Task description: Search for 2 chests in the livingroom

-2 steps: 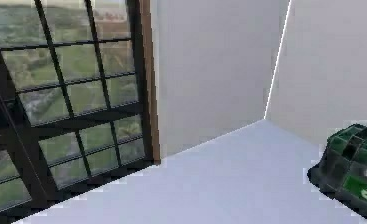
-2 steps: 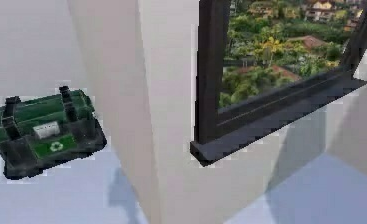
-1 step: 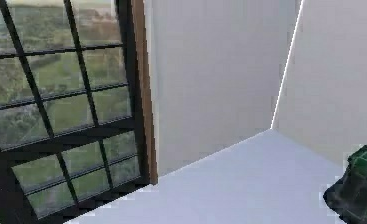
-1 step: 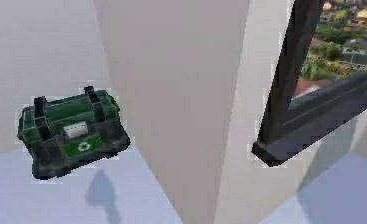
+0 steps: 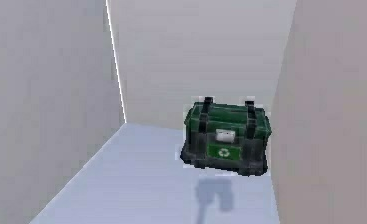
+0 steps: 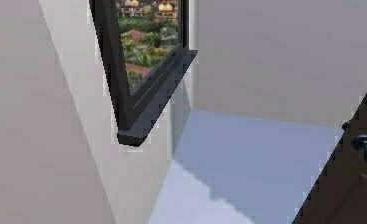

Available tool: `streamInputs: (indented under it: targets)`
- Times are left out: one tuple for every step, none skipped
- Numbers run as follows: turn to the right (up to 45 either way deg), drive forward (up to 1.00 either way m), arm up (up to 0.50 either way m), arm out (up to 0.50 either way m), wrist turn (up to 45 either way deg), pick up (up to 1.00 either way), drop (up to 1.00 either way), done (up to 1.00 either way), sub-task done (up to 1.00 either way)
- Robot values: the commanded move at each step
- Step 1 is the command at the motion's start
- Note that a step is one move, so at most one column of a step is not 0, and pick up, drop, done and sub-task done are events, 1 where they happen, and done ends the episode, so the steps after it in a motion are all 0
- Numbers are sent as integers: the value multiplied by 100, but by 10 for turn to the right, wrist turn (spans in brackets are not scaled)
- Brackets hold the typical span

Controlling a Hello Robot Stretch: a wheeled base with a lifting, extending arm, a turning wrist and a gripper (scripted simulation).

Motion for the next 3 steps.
streamInputs:
  targets:
    - [90, 0, 0, 0, 0, 0, 0, 0, 0]
    - [0, 90, 0, 0, 0, 0, 0, 0, 0]
    - [0, 0, 0, 0, 0, 0, 0, 0, 100]
